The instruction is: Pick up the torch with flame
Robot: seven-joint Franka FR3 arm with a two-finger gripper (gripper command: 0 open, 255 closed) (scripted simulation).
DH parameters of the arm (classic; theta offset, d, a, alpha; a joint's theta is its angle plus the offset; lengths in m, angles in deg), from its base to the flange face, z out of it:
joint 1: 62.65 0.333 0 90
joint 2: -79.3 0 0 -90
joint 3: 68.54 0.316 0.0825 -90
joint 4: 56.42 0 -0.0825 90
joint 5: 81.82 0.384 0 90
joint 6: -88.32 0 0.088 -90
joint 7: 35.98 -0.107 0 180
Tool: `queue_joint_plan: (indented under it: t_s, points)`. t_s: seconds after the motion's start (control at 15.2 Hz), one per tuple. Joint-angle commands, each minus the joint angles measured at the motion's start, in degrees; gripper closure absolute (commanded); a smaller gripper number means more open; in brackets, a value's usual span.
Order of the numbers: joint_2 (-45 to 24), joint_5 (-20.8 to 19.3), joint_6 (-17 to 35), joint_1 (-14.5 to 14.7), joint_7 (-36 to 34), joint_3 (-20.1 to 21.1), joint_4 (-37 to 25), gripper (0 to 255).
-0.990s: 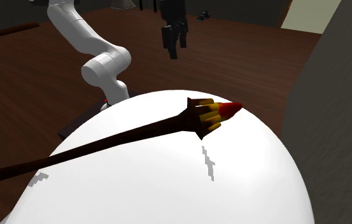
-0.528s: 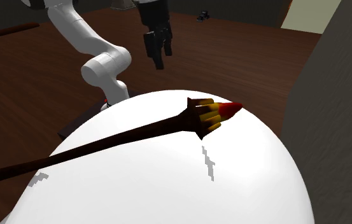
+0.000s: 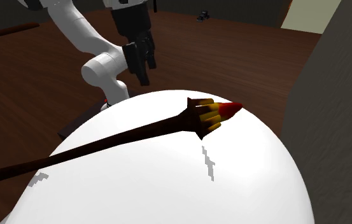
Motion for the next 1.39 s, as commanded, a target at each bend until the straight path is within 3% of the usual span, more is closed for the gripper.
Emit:
queue_joint_plan:
  t_s: [0.0,0.53,0.92,1.32]
  points:
    - [-1.85,-1.07,0.20,0.53,5.18,-3.31,-2.56,0]
    - [-12.85,-0.63,1.80,5.76,24.52,-16.93,-15.49,0]
    - [-24.83,6.18,1.47,11.79,40.22,-29.64,-28.16,0]
    - [-23.60,5.26,6.08,11.13,40.08,-29.38,-22.62,0]
